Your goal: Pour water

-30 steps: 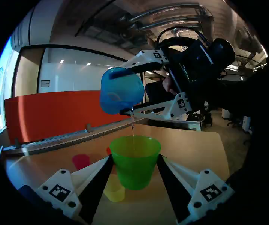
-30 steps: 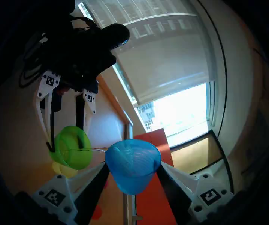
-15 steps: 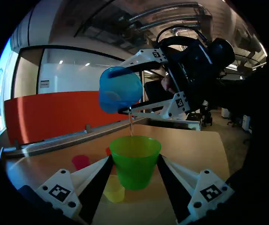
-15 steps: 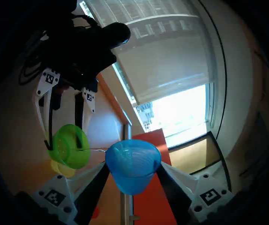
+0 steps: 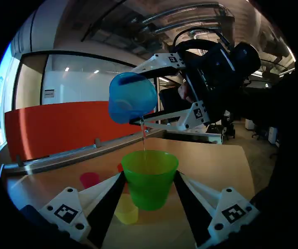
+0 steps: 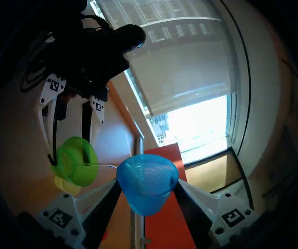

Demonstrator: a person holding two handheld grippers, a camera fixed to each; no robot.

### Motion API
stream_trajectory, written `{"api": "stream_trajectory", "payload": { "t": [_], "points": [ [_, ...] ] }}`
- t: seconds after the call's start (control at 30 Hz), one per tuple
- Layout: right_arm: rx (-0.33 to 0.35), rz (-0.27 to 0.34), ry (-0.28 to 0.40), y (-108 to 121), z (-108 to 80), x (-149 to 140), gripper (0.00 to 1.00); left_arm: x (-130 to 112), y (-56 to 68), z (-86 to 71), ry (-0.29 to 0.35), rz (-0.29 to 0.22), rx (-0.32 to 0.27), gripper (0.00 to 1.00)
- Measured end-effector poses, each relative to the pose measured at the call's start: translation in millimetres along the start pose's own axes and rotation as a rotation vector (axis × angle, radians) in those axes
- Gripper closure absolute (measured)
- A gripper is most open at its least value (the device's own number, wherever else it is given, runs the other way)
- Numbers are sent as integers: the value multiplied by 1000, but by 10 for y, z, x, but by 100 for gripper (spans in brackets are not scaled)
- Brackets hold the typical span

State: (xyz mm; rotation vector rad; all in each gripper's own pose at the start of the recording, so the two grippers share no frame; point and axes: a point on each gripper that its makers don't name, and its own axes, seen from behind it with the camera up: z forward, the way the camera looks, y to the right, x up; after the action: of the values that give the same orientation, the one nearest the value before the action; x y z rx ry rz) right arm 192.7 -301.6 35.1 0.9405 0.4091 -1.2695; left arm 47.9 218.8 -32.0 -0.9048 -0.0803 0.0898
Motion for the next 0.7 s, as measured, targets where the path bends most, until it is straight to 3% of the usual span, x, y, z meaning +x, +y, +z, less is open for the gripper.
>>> {"api": "stream_trajectory", "payload": {
  "t": [0.7],
  "points": [
    [-10, -20, 1, 43, -5, -5, 12, 23, -7, -5, 2, 9, 2, 17]
  ]
}}
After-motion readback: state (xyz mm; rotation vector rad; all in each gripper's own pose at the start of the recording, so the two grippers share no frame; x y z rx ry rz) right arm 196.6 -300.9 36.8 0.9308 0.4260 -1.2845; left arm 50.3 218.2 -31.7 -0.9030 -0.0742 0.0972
